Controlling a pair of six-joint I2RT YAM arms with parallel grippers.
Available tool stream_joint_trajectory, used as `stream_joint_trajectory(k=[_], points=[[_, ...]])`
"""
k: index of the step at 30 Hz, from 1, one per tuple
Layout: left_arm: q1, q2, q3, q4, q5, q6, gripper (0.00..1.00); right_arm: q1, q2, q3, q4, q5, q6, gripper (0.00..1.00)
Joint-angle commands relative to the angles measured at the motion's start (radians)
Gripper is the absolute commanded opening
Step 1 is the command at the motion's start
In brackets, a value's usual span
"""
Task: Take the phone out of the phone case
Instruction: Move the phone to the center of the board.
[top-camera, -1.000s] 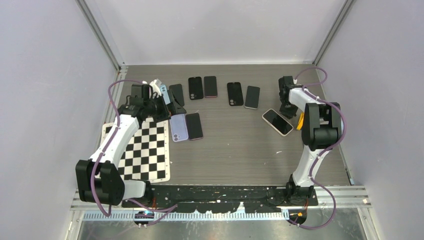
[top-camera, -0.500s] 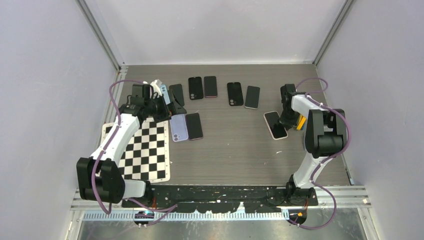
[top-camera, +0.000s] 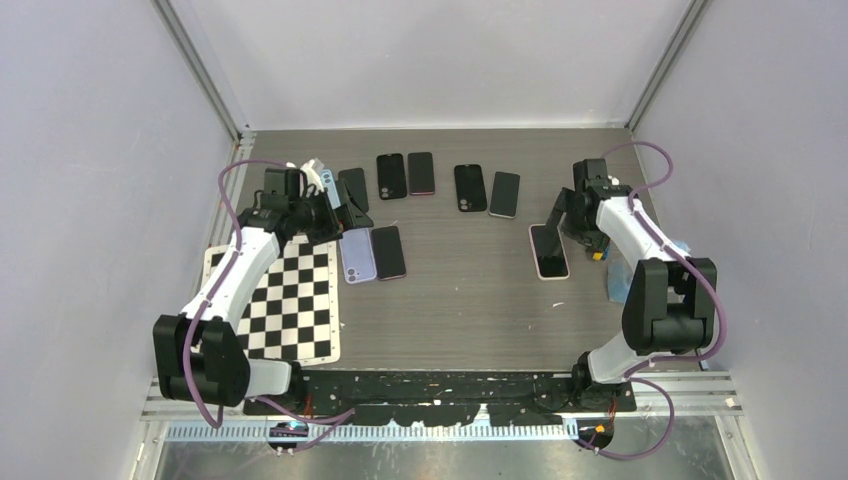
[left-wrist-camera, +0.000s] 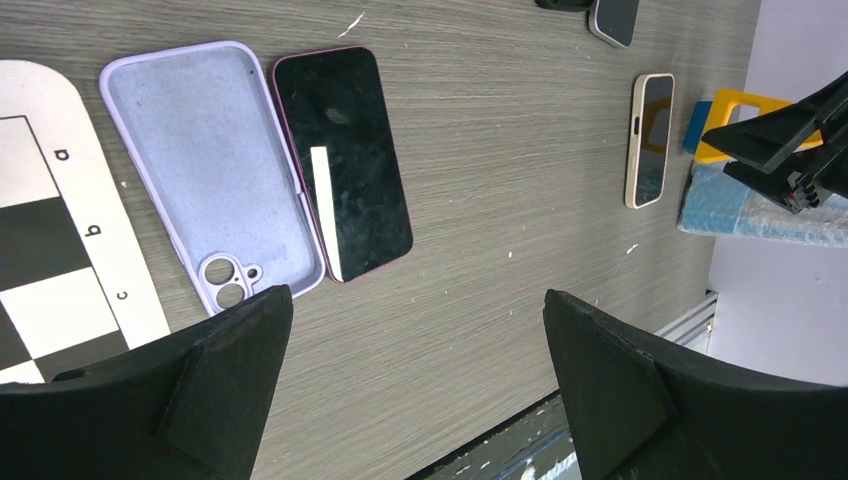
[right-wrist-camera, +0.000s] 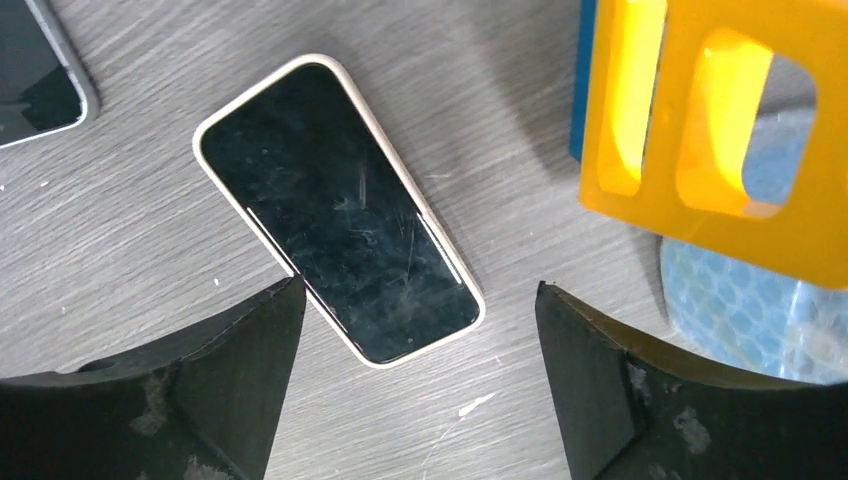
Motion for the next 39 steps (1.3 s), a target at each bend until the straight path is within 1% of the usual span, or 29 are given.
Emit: stream_joint_trajectory(k=[1,2,4,7,10,17,21,26,28,29,30,31,32,33,35,39], points=[[0.007,0.005,0.016,0.041,0.019,-0.004,1.00,0.006,-0.012,-0.001,0.049,-0.124,-0.107,0.95],[0.007,0.007,0.017,0.041,0.020,-0.004,1.00,0.005,0.014,0.002,0.043,-0.140,-0.123,0.98],[0.006,0.011,0.019,0.042,0.023,-0.007,1.00,0.005,0.050,0.010,0.044,-0.171,-0.155,0.99],[0.007,0.018,0.026,0.042,0.027,-0.009,1.00,0.005,0.098,0.018,0.058,-0.194,-0.175,0.99],[0.006,0.019,0.029,0.043,0.030,-0.008,0.99,0.005,0.143,0.022,0.070,-0.248,-0.187,0.97],[0.007,0.016,0.023,0.041,0.021,-0.003,0.99,0.005,0.194,0.019,0.089,-0.272,-0.223,0.97],[0.007,0.024,0.032,0.041,0.020,-0.004,0.99,0.015,0.229,0.033,0.078,-0.240,-0.229,0.95],[0.006,0.035,0.038,0.044,0.026,-0.009,0.99,0.078,0.254,0.060,0.069,-0.158,-0.246,0.91],[0.006,0.041,0.039,0.048,0.030,-0.011,0.99,0.096,0.260,0.064,0.083,-0.145,-0.234,0.86],[0.006,0.041,0.042,0.048,0.031,-0.011,0.99,0.100,0.269,0.068,0.082,-0.148,-0.230,0.79],[0.007,0.041,0.043,0.048,0.030,-0.011,0.99,0.100,0.274,0.073,0.082,-0.157,-0.220,0.74],[0.007,0.041,0.044,0.046,0.028,-0.010,0.99,0.100,0.278,0.074,0.083,-0.166,-0.213,0.65],[0.006,0.040,0.045,0.043,0.027,-0.008,0.99,0.100,0.278,0.074,0.086,-0.171,-0.200,0.60],[0.006,0.040,0.045,0.043,0.027,-0.008,0.99,0.102,0.271,0.072,0.092,-0.172,-0.191,0.51],[0.006,0.039,0.041,0.043,0.027,-0.007,0.99,0.116,0.251,0.064,0.103,-0.166,-0.153,0.45],[0.006,0.042,0.038,0.055,0.049,-0.009,0.99,0.194,0.164,0.038,0.139,-0.189,-0.091,0.43]])
